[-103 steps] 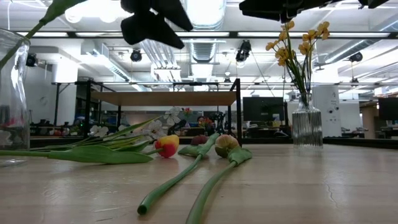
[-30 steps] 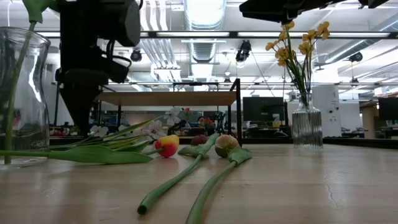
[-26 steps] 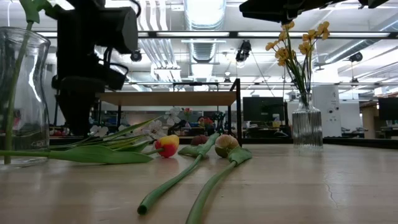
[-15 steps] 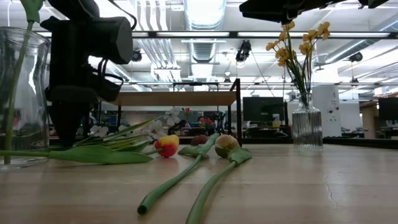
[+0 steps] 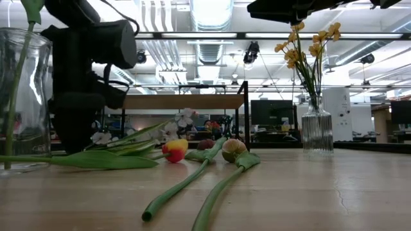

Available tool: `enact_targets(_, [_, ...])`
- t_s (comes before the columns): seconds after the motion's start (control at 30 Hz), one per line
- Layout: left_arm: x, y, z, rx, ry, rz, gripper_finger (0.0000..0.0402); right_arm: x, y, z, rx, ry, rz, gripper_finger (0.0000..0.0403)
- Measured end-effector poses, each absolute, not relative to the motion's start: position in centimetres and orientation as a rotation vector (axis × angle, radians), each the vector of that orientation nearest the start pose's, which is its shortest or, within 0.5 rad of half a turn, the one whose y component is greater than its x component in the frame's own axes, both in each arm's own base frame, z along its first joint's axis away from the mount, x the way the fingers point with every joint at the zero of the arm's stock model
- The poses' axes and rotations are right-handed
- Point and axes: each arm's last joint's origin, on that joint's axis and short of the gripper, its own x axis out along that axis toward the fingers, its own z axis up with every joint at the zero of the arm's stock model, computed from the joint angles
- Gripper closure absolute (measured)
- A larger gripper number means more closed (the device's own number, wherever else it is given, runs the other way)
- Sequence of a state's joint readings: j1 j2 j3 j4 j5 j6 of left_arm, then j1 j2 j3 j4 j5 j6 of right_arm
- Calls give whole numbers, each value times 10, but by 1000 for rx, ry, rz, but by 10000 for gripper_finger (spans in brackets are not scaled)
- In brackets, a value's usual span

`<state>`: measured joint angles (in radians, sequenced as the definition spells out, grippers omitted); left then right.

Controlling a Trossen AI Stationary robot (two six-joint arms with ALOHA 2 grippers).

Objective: Pick and place flowers into a vace then onto a shelf
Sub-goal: Put the white flowers into the left transparent vase

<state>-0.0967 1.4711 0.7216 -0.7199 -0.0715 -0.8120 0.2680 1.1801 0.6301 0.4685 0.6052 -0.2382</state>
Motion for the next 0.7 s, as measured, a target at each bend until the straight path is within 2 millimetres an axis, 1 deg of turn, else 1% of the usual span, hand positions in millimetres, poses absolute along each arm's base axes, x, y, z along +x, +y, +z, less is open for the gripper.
enact_targets(0.17, [213,-18,133,-546,1383,581,100,246,51,263,-270,114,-326,196])
enact_targets(0.3, [211,-18,131,-544,1392,579,112,246,51,263,-270,114,-326,196])
enact_targets(0.43, [215,-19,136,-520,1397,543,144,246,51,263,-269,114,-327,196])
enact_targets(0.7, [225,-19,146,-489,1381,472,227,246,51,263,-269,113,-327,196])
